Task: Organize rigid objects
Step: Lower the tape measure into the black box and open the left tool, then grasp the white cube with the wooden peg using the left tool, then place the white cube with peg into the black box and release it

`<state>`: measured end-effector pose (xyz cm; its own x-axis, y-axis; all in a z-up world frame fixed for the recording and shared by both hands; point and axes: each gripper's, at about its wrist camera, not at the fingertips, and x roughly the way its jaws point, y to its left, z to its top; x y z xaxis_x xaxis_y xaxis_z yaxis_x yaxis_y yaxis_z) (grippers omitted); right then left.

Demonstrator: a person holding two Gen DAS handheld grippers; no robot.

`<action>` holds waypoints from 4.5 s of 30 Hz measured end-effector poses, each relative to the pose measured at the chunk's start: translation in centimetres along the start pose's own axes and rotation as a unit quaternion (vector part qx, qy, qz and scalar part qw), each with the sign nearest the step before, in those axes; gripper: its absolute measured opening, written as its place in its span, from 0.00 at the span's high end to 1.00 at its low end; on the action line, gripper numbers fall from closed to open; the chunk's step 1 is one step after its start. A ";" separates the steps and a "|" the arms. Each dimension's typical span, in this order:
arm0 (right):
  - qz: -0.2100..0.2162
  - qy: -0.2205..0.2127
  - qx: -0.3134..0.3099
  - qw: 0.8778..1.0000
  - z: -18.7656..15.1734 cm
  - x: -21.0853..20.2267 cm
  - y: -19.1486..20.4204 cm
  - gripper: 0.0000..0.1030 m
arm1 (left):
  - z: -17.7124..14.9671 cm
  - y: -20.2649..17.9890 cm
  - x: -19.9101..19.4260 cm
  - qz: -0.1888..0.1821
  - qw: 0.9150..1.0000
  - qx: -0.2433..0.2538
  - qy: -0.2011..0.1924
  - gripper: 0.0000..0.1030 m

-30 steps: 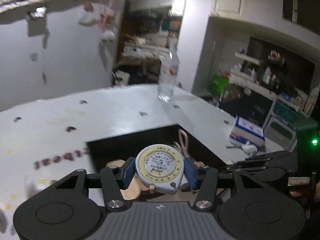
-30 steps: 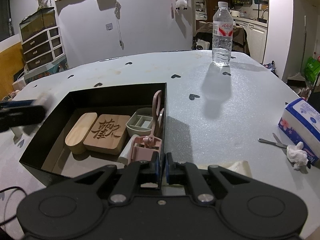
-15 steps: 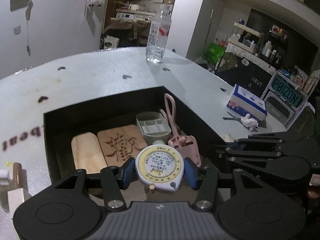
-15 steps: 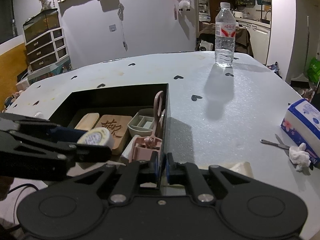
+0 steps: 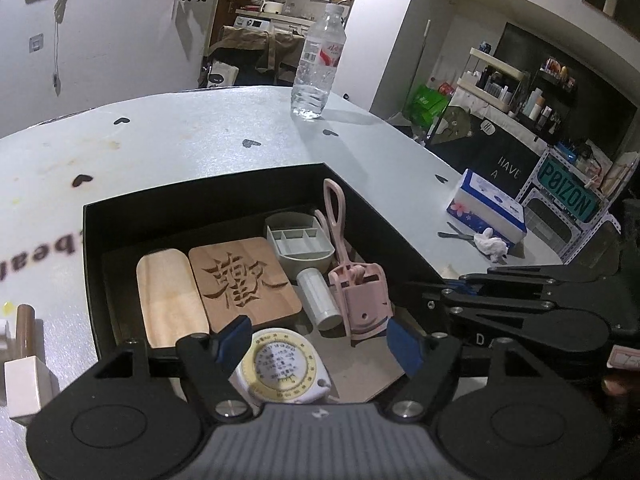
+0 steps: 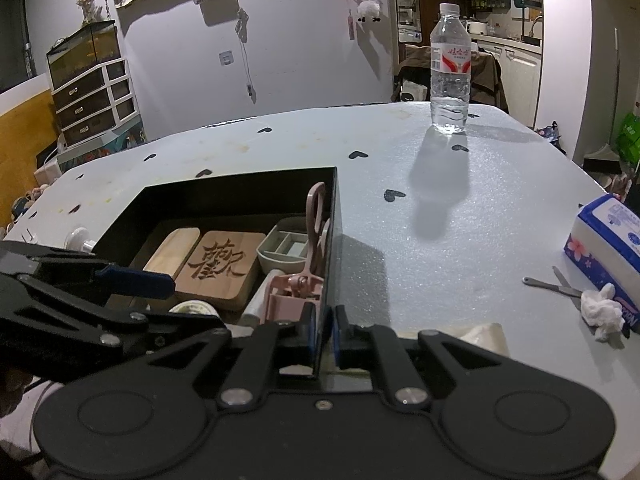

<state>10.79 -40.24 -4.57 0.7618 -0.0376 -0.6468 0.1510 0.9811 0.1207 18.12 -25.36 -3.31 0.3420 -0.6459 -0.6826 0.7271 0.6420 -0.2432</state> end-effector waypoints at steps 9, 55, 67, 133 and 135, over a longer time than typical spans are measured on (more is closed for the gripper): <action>0.000 0.000 0.001 1.000 0.0 0.0 0.0 0.91 | -0.1 -0.2 -1.0 0.005 1.000 0.002 -0.014 0.27; -0.008 0.003 -0.001 1.000 0.0 0.2 0.2 0.91 | -4.9 11.5 -6.7 0.222 0.957 -0.163 -0.090 0.40; -0.007 0.002 0.000 1.000 0.0 0.2 0.2 0.91 | -4.8 12.2 -5.1 0.245 0.954 -0.155 -0.078 0.61; 0.014 0.002 0.018 1.000 -0.1 0.6 -0.6 0.89 | 3.9 1.3 2.7 -0.208 0.965 0.132 0.090 0.69; 0.014 0.002 0.019 1.000 -0.1 0.6 -0.6 0.89 | 3.8 1.7 3.0 -0.203 0.969 0.106 0.088 0.63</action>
<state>11.09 -40.85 -5.04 0.7640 -0.0089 -0.6452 0.1529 0.9739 0.1676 22.64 -27.79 -3.16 -0.0916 -0.7345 -0.6723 0.8928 0.2384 -0.3822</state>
